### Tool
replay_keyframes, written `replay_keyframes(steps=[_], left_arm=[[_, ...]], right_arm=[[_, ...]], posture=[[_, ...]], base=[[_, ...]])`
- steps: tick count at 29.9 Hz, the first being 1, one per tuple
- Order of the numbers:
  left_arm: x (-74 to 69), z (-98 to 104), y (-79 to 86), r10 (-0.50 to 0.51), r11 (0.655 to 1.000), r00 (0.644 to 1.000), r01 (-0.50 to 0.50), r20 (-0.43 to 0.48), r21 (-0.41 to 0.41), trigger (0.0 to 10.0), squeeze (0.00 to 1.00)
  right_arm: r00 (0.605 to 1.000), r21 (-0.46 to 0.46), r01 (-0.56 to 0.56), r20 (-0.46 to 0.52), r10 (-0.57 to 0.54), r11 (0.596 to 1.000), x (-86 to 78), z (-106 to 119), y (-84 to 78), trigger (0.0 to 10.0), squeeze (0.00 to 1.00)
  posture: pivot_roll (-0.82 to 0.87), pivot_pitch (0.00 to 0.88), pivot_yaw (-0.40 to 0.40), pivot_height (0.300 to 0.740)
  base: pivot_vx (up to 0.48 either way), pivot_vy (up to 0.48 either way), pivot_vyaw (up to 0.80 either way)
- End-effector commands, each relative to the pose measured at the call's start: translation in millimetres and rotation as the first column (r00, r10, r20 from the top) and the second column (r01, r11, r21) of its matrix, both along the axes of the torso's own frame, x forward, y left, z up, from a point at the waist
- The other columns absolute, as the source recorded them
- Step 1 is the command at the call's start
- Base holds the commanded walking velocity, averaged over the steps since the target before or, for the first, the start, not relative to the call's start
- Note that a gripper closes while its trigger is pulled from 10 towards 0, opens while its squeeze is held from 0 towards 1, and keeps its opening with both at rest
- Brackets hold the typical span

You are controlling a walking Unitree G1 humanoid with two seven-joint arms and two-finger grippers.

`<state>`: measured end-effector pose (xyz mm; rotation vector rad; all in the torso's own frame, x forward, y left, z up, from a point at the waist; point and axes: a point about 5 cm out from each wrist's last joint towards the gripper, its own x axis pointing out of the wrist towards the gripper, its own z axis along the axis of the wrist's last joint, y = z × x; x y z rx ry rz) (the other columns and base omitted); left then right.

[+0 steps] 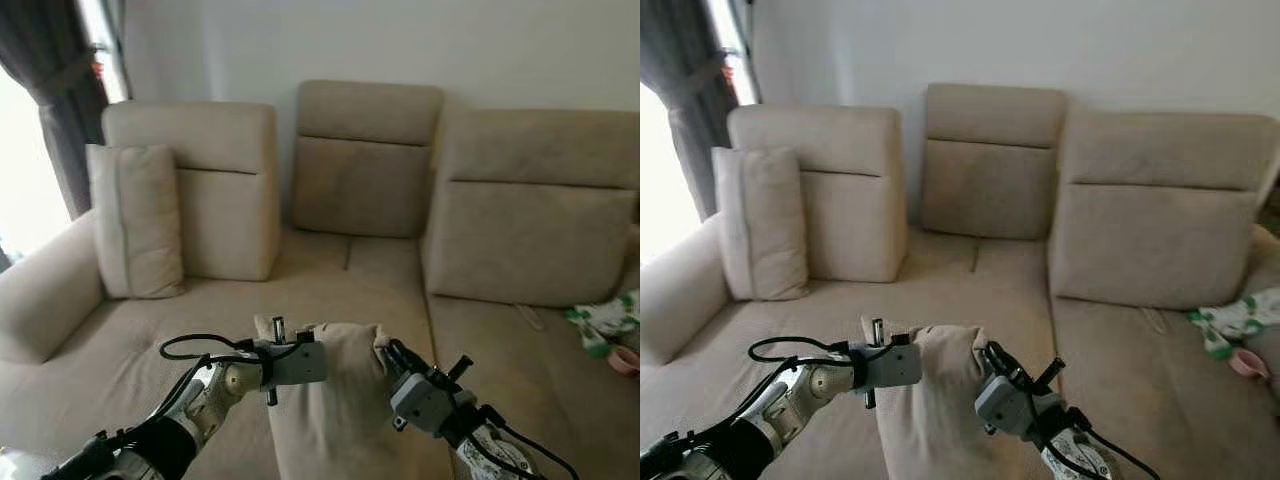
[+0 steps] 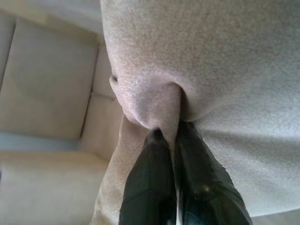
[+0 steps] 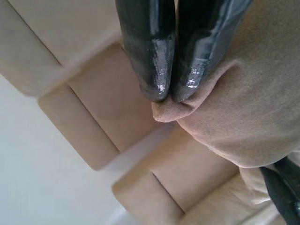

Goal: Move the pillow to the sofa from floor

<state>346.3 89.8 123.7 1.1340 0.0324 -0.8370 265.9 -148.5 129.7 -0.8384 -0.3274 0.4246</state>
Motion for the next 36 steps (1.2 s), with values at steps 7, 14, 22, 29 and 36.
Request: replay_keyframes(steps=[7, 14, 22, 29, 36], left_arm=[[-0.7, 4.3, -5.0, -0.048, 0.999, 0.999, 0.049, 0.021, -0.021, 10.0, 0.0], [-2.4, 5.5, -7.9, -0.071, 0.997, 0.997, 0.072, 0.027, -0.032, 10.0, 0.0], [-2.2, 7.3, -8.3, -0.078, 0.996, 0.996, 0.079, 0.038, -0.033, 10.0, 0.0], [-1.8, 9.5, -9.0, -0.083, 0.996, 0.995, 0.085, 0.051, -0.036, 10.0, 0.0], [-2.1, 9.3, -9.4, -0.087, 0.995, 0.995, 0.089, 0.052, -0.035, 10.0, 0.0]], right_arm=[[0.997, 0.029, -0.048, 0.055, 0.046, 0.998, -1.5, 12.5, 10.2, 10.0, 0.0], [0.997, 0.023, -0.05, 0.066, 0.049, 0.998, -1.0, 14.7, 10.6, 10.0, 0.0], [0.993, 0.031, -0.043, 0.115, 0.039, 0.999, 1.5, 25.6, 10.6, 10.0, 0.0], [0.992, 0.03, -0.042, 0.121, 0.038, 0.999, 2.0, 26.6, 10.4, 10.0, 0.0], [0.992, 0.027, -0.039, 0.119, 0.036, 0.999, 2.3, 25.9, 9.7, 10.0, 0.0]], posture=[[0.11, 0.0, 0.034, 0.74], [0.11, 0.0, 0.034, 0.74], [0.11, 0.0, 0.035, 0.74], [0.11, 0.0, 0.036, 0.74], [0.11, 0.0, 0.036, 0.74]], base=[[0.0, 0.0, 0.0], [0.261, 0.0, 0.0], [0.27, 0.0, 0.0], [0.286, 0.0, 0.0], [0.29, 0.0, 0.0]])
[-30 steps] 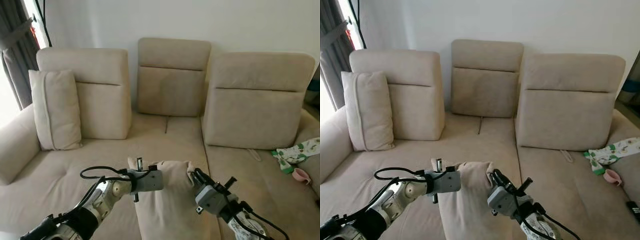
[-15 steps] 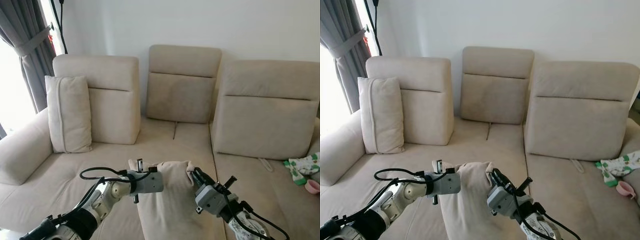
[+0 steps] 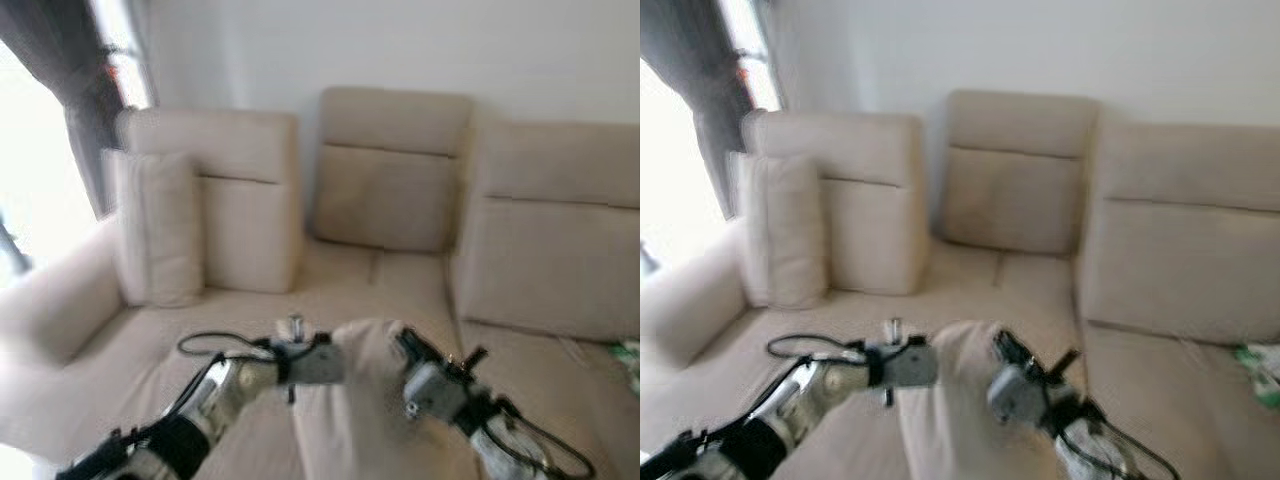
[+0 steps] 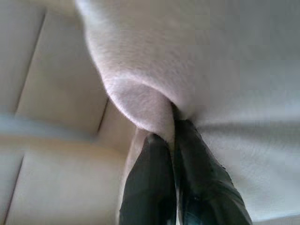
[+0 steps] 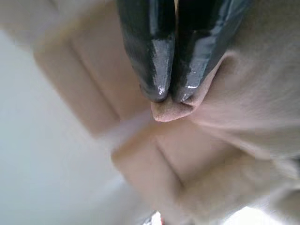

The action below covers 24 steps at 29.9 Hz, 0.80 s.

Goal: Move the pillow to the sofa from floor

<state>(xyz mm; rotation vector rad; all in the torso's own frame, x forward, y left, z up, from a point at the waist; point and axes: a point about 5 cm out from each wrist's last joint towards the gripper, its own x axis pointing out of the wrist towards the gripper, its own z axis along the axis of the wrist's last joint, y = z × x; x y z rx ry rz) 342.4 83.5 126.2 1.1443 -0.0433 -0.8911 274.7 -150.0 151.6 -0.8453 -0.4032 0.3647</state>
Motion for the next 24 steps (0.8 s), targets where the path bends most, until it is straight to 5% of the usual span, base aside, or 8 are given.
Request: replay_keyframes(steps=[1, 17, 21, 24], left_arm=[[1.8, 6.8, -3.3, -0.007, 1.0, 1.0, 0.008, 0.02, -0.028, 10.0, 0.0], [1.3, 11.5, -11.3, -0.052, 0.998, 0.997, 0.054, 0.063, -0.029, 10.0, 0.0], [3.8, 37.2, -34.0, -0.111, 0.985, 0.981, 0.131, 0.162, -0.115, 10.0, 0.0], [2.9, 44.7, -45.6, -0.141, 0.976, 0.973, 0.168, 0.181, -0.142, 10.0, 0.0]], right_arm=[[0.998, 0.008, -0.059, 0.03, 0.059, 0.998, -6.3, 3.7, 11.1, 10.0, 0.0], [0.999, 0.038, 0.01, 0.05, -0.012, 0.999, -1.1, 8.7, 3.1, 10.0, 0.0], [0.97, 0.167, 0.224, 0.059, -0.236, 0.96, 10.6, 18.5, -25.5, 10.0, 0.0], [0.952, 0.208, 0.279, 0.064, -0.298, 0.938, 12.8, 22.8, -34.9, 10.0, 0.0]], posture=[[0.11, 0.0, 0.036, 0.74], [0.1, 0.0, 0.039, 0.74], [0.1, 0.0, 0.049, 0.74], [0.09, 0.0, 0.053, 0.74]], base=[[0.281, 0.0, 0.0], [0.034, 0.0, 0.0], [0.0, 0.0, 0.0], [0.0, 0.0, 0.0]])
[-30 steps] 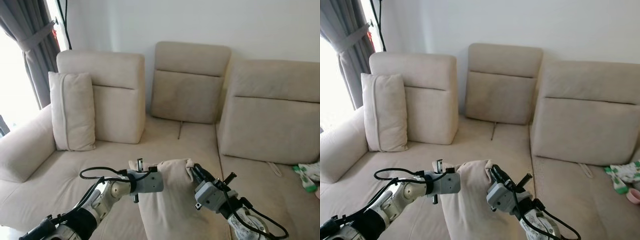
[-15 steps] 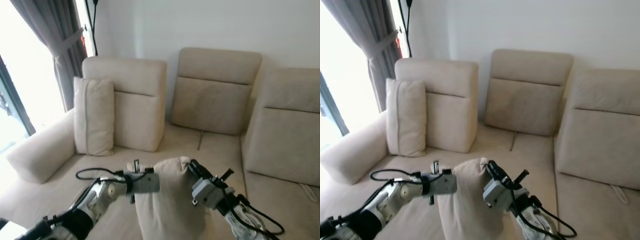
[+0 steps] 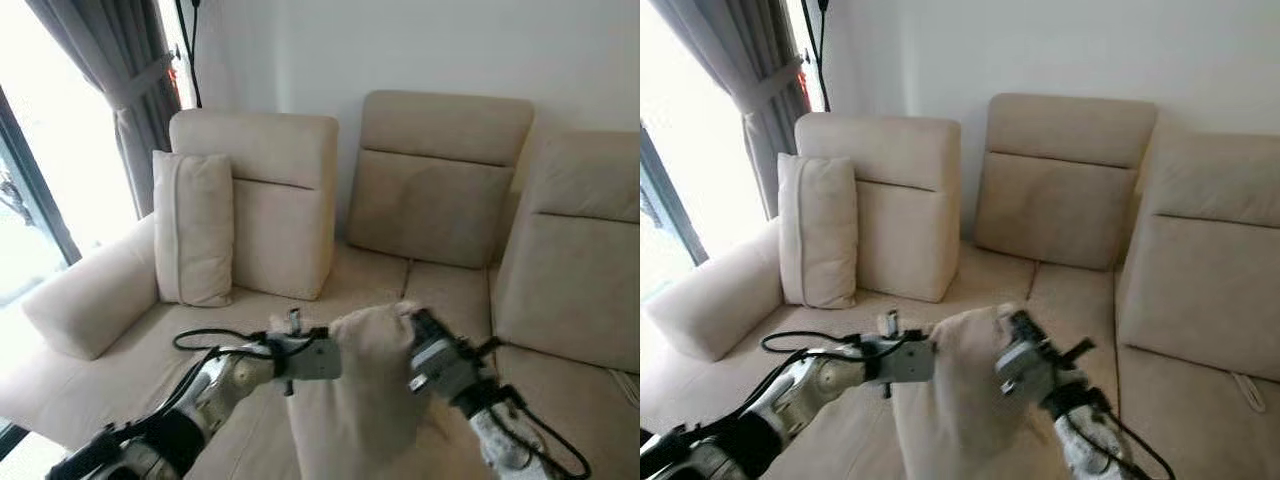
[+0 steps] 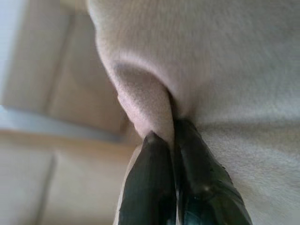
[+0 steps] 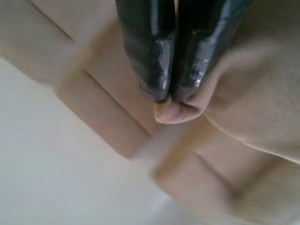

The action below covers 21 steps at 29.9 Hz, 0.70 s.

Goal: Move the pillow to the sofa from floor

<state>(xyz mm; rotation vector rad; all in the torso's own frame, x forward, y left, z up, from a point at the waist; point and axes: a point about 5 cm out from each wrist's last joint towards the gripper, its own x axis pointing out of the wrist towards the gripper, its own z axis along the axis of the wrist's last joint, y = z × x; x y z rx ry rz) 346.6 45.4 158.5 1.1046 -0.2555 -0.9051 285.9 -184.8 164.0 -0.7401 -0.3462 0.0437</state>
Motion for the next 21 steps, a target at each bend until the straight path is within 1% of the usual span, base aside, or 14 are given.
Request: replay_keyframes(steps=[1, 3, 8, 10, 14, 15, 16, 21], left_arm=[[-2.2, 15.0, -13.7, -0.063, 0.996, 0.997, 0.066, 0.053, -0.056, 10.0, 0.0], [-4.4, 18.5, -23.6, -0.097, 0.993, 0.993, 0.101, 0.061, -0.055, 10.0, 0.0], [-8.2, 18.4, -35.6, -0.152, 0.988, 0.986, 0.154, 0.068, -0.028, 10.0, 0.0], [-9.0, 17.4, -37.5, -0.163, 0.986, 0.984, 0.164, 0.066, -0.021, 10.0, 0.0], [-15.1, 10.3, -48.0, -0.221, 0.975, 0.973, 0.221, 0.06, 0.008, 10.0, 0.0], [-15.1, 10.3, -48.0, -0.221, 0.975, 0.973, 0.221, 0.06, 0.008, 10.0, 0.0], [-18.2, 10.0, -55.0, -0.244, 0.969, 0.968, 0.245, 0.057, -0.009, 10.0, 0.0], [-20.6, 10.8, -62.7, -0.261, 0.965, 0.963, 0.263, 0.064, -0.021, 10.0, 0.0]], right_arm=[[0.998, 0.046, 0.033, 0.059, -0.036, 0.998, 2.1, 13.1, -4.1, 10.0, 0.0], [0.995, 0.067, 0.061, 0.077, -0.066, 0.996, 2.0, 17.3, -8.9, 10.0, 0.0], [0.993, 0.082, 0.089, 0.076, -0.096, 0.993, -1.3, 16.8, -11.5, 10.0, 0.0], [0.993, 0.089, 0.093, 0.068, -0.1, 0.992, -2.1, 15.4, -11.1, 10.0, 0.0], [0.994, 0.097, 0.096, 0.041, -0.101, 0.991, -6.8, 8.7, -5.1, 10.0, 0.0], [0.994, 0.097, 0.096, 0.041, -0.101, 0.991, -6.8, 8.7, -5.1, 10.0, 0.0], [0.994, 0.089, 0.102, 0.037, -0.106, 0.991, -9.1, 7.0, -4.1, 10.0, 0.0], [0.993, 0.076, 0.11, 0.039, -0.114, 0.991, -10.2, 6.8, -4.6, 10.0, 0.0]], posture=[[0.09, 0.0, 0.055, 0.74], [0.08, 0.0, 0.062, 0.74], [0.06, 0.0, 0.076, 0.74], [0.06, 0.0, 0.083, 0.74], [0.05, 0.0, 0.089, 0.74], [0.05, 0.0, 0.089, 0.74], [0.04, 0.0, 0.091, 0.74], [0.04, 0.0, 0.092, 0.74]], base=[[0.0, 0.0, 0.0], [0.0, 0.0, 0.0], [0.0, 0.0, 0.0], [0.0, 0.0, 0.0], [0.0, 0.0, 0.0], [0.0, 0.0, 0.0], [0.0, 0.0, 0.0], [0.0, 0.0, 0.0]])
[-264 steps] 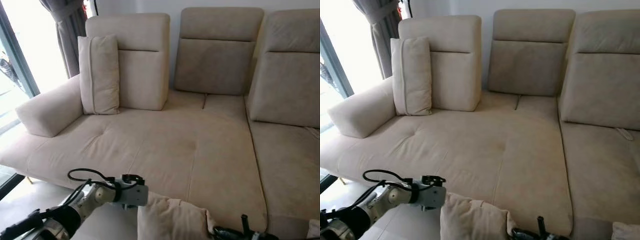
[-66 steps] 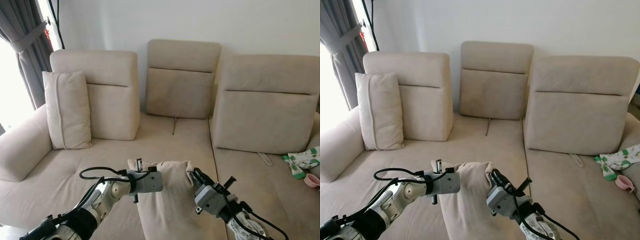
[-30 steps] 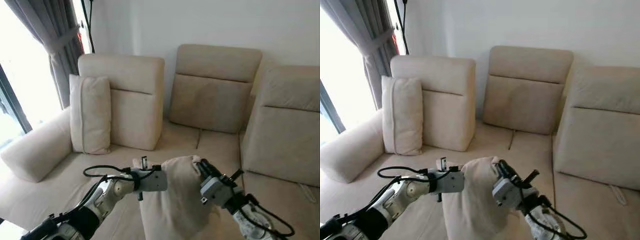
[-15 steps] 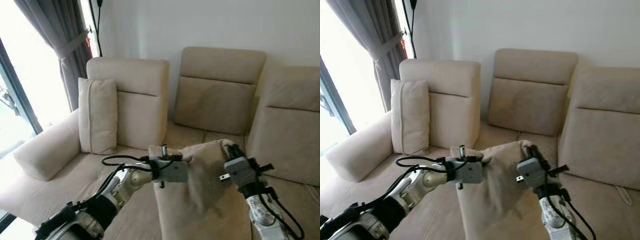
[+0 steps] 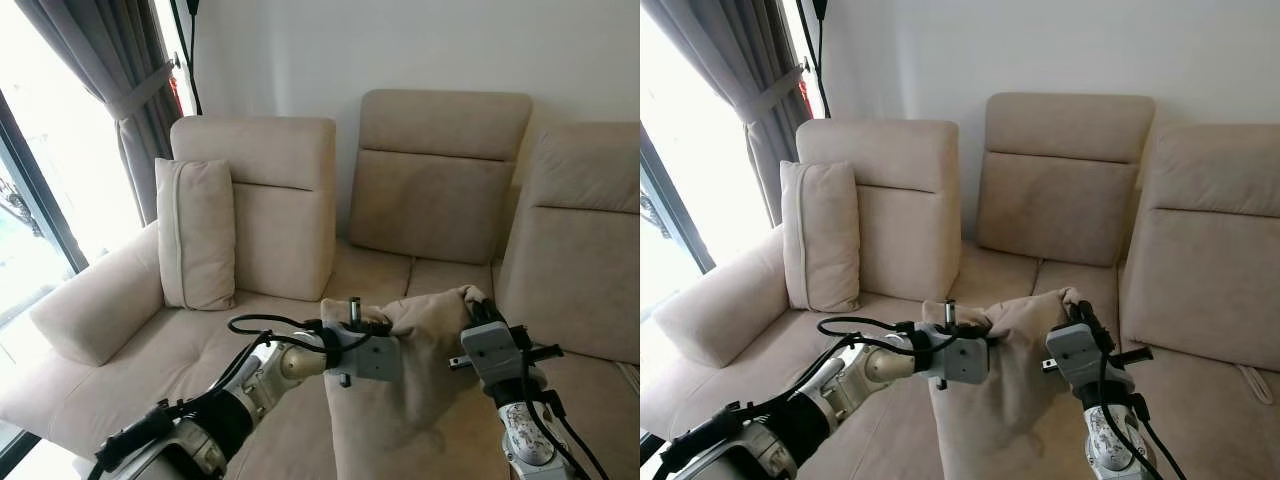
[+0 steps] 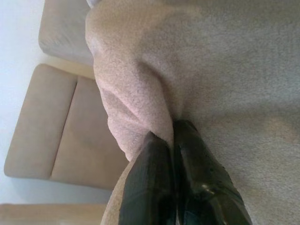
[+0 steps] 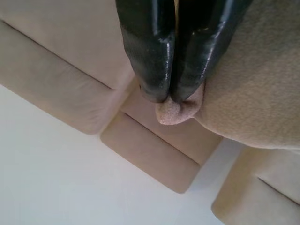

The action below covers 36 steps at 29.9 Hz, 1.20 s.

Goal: Move the pillow to the sofa from floor

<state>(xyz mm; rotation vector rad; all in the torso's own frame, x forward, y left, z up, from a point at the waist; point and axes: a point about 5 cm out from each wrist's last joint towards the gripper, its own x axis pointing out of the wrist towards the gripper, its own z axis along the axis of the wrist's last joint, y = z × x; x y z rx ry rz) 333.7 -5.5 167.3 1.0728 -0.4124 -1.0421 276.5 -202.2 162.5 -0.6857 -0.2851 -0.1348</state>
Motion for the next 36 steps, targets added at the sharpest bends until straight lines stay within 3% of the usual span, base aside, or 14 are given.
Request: replay_keyframes(steps=[1, 15, 16, 17, 19, 20, 22, 23, 24, 25, 26, 28, 29, 36], left_arm=[[-8.5, 3.5, -15.1, -0.082, 0.997, 0.996, 0.082, 0.031, 0.004, 10.0, 0.0], [-9.3, 12.1, -21.8, -0.11, 0.993, 0.991, 0.114, 0.072, -0.044, 10.0, 0.0], [-9.0, 13.1, -21.8, -0.109, 0.992, 0.991, 0.113, 0.074, -0.053, 10.0, 0.29], [-9.2, 14.3, -21.9, -0.112, 0.991, 0.991, 0.117, 0.073, -0.062, 10.0, 1.0], [-9.2, 14.3, -21.9, -0.112, 0.991, 0.991, 0.117, 0.073, -0.062, 10.0, 1.0], [-9.1, 15.3, -22.1, -0.113, 0.991, 0.991, 0.118, 0.076, -0.068, 10.0, 1.0], [-9.1, 15.3, -22.1, -0.113, 0.991, 0.991, 0.118, 0.076, -0.068, 10.0, 1.0], [-8.6, 16.6, -22.0, -0.106, 0.991, 0.99, 0.113, 0.089, -0.075, 10.0, 0.95], [-7.8, 17.9, -21.9, -0.098, 0.991, 0.99, 0.106, 0.1, -0.086, 10.0, 0.0], [-7.8, 17.9, -21.9, -0.098, 0.991, 0.99, 0.106, 0.1, -0.086, 10.0, 0.0], [-6.9, 20.3, -21.5, -0.084, 0.99, 0.99, 0.096, 0.112, -0.107, 10.0, 0.0], [-6.2, 21.9, -21.3, -0.075, 0.989, 0.99, 0.09, 0.118, -0.122, 10.0, 0.0], [-5.6, 24.1, -21.3, -0.069, 0.987, 0.99, 0.086, 0.125, -0.139, 10.0, 0.0], [-3.4, 29.5, -20.9, -0.048, 0.982, 0.988, 0.074, 0.148, -0.176, 10.0, 0.0]], right_arm=[[0.997, -0.021, -0.056, 0.043, 0.057, 0.998, -0.7, 9.3, 12.3, 10.0, 0.0], [0.997, -0.057, -0.059, 0.053, 0.062, 0.997, 0.4, 12.0, 17.2, 10.0, 0.0], [0.996, -0.058, -0.062, 0.054, 0.066, 0.996, 0.9, 12.1, 18.1, 10.0, 0.0], [0.996, -0.058, -0.065, 0.055, 0.068, 0.996, 1.3, 12.2, 18.5, 10.0, 0.32], [0.996, -0.058, -0.065, 0.055, 0.068, 0.996, 1.3, 12.2, 18.5, 10.0, 0.32], [0.996, -0.059, -0.066, 0.056, 0.069, 0.996, 1.9, 12.4, 18.3, 10.0, 0.79], [0.996, -0.059, -0.066, 0.056, 0.069, 0.996, 1.9, 12.4, 18.3, 10.0, 0.79], [0.996, -0.06, -0.066, 0.055, 0.07, 0.996, 2.4, 12.4, 18.0, 10.0, 0.81], [0.996, -0.063, -0.067, 0.053, 0.07, 0.996, 2.9, 12.3, 17.6, 10.0, 0.73], [0.996, -0.063, -0.067, 0.053, 0.07, 0.996, 2.9, 12.3, 17.6, 10.0, 0.73], [0.996, -0.066, -0.069, 0.051, 0.072, 0.995, 3.1, 12.0, 17.8, 10.0, 0.3], [0.996, -0.068, -0.07, 0.05, 0.073, 0.995, 3.2, 11.8, 18.1, 10.0, 0.3], [0.996, -0.07, -0.071, 0.049, 0.075, 0.995, 3.5, 11.7, 18.4, 10.0, 0.0], [0.996, -0.077, -0.078, 0.047, 0.081, 0.994, 4.9, 12.2, 19.2, 10.0, 0.0]], posture=[[0.04, 0.0, 0.093, 0.74], [0.05, 0.0, 0.094, 0.74], [0.05, 0.0, 0.094, 0.74], [0.05, 0.0, 0.094, 0.74], [0.05, 0.0, 0.094, 0.74], [0.05, 0.0, 0.092, 0.74], [0.05, 0.0, 0.092, 0.74], [0.05, 0.0, 0.09, 0.74], [0.06, 0.0, 0.088, 0.74], [0.06, 0.0, 0.088, 0.74], [0.06, 0.0, 0.087, 0.74], [0.06, 0.0, 0.087, 0.74], [0.06, 0.0, 0.082, 0.74], [0.06, 0.0, 0.075, 0.74]], base=[[0.0, 0.0, 0.0], [0.0, 0.0, 0.0], [0.0, 0.0, 0.0], [0.0, 0.0, 0.0], [0.0, 0.0, 0.0], [0.0, 0.0, 0.0], [0.0, 0.0, 0.0], [0.0, 0.0, 0.0], [0.0, 0.0, 0.0], [0.0, 0.0, 0.0], [0.0, 0.0, 0.0], [0.0, 0.0, 0.0], [0.0, 0.0, 0.0], [0.0, 0.0, 0.0]])
